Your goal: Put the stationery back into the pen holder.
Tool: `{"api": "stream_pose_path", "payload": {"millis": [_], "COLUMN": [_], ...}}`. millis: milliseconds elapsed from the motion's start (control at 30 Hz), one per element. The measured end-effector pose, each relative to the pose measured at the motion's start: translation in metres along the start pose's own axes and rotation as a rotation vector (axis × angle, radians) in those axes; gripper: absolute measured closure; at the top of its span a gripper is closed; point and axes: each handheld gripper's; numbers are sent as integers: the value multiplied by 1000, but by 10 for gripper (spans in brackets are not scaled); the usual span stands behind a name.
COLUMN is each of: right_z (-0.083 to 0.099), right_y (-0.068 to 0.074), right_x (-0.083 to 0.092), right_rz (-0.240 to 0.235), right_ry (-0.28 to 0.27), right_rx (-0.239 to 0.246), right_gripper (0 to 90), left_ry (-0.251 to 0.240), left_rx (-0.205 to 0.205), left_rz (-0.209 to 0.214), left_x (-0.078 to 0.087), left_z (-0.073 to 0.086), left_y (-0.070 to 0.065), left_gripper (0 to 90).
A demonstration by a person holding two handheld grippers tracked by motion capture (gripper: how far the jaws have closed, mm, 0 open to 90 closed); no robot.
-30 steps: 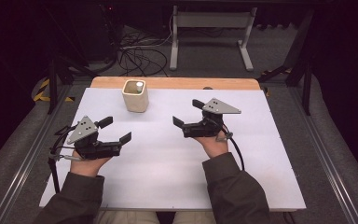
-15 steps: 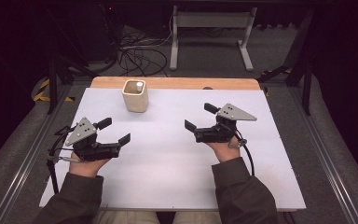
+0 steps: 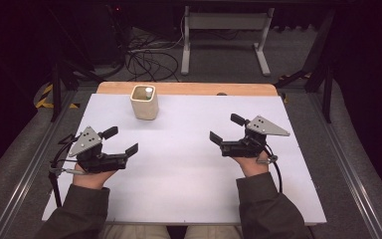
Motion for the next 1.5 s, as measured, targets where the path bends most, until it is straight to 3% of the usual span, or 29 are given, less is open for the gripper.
{"api": "stream_pose_path", "payload": {"millis": [833,1300,1500], "right_z": [10,16,16], "right_y": [-19,-41,-43], "right_x": [36,61,68], "right_rz": [60,134,140], "right_ry": [-11,-28,-39], "right_rx": [-18,-47,-48], "right_gripper": [1,3,3], "left_ry": [9,8,6], "left_rx": [-5,-9,-6], "left_rz": [4,0,-4], "left_x": [3,7,7], "left_z": [2,3,3], "left_y": [-2,-1,-1], "left_gripper": [102,104,101]}}
Point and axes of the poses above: each handheld gripper's, and its own axes: x roughly backward along the jaws, z roughly out of its underside, y roughly to its left, and after that the axes turned 14 degrees about -x, right-handed
